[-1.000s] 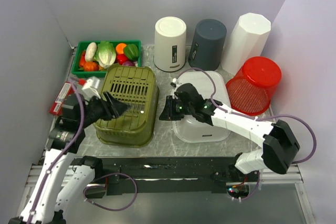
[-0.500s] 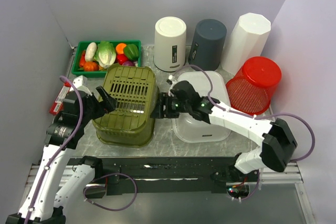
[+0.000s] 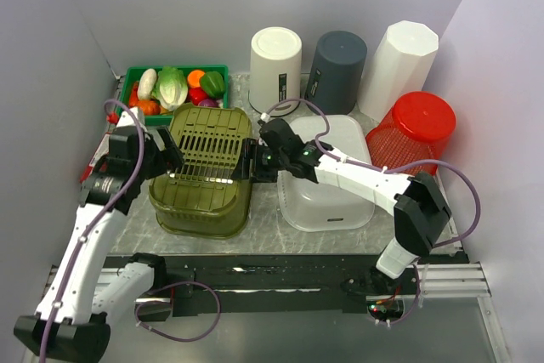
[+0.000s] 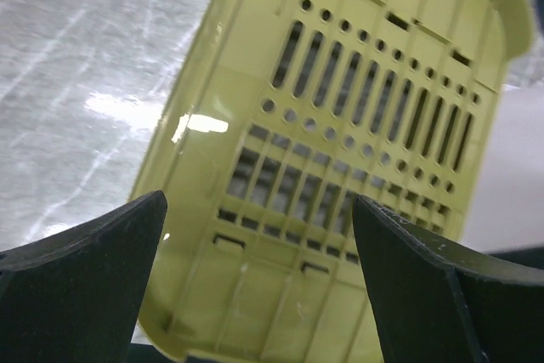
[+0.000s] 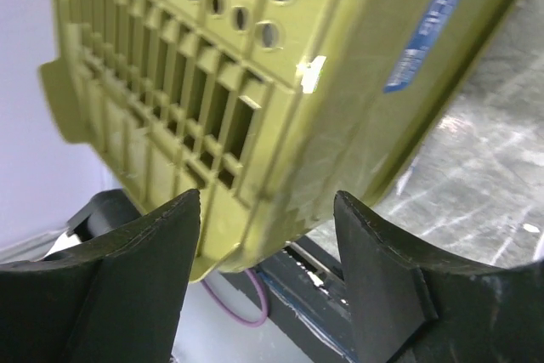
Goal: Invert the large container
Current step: Adjust the container at the center of the board.
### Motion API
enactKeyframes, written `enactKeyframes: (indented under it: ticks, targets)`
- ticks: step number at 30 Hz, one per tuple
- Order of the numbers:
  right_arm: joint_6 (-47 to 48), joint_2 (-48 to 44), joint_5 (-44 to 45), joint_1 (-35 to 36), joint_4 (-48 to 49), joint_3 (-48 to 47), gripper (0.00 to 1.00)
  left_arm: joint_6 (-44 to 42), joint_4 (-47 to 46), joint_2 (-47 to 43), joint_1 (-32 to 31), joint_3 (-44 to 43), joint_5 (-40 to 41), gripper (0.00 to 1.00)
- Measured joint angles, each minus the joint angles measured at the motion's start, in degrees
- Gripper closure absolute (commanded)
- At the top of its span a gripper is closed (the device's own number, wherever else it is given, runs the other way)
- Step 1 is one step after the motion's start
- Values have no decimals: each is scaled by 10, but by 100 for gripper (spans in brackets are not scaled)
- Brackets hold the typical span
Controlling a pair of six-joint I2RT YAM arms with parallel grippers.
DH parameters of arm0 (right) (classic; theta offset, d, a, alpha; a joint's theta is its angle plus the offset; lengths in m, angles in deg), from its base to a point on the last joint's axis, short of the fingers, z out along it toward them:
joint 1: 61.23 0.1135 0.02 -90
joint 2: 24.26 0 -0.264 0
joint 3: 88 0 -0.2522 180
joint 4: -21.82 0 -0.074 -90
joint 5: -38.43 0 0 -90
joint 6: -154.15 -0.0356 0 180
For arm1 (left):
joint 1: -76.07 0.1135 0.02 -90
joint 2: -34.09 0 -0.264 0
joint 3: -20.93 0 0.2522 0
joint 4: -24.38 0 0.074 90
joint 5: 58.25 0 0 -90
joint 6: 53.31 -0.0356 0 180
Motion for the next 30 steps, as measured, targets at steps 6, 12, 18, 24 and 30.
enactKeyframes:
  ticks: [6, 12, 18, 24, 30]
  targets:
    - [-2, 5, 9, 0, -17, 0, 27, -30, -2, 52, 30, -19, -2, 4]
    - [-2, 11, 10, 0, -24, -8, 27, -45, 3, 98, 59, -34, -12, 4]
    - [5, 33, 10, 0, -27, -30, 26, -49, -8, 100, 78, -18, -48, 4]
    - [14, 37, 11, 0, -33, -32, 26, -49, -14, 101, 79, 19, -95, 4]
    - [20, 37, 11, -1, -40, -32, 26, -47, -25, 89, 82, 29, -138, 4]
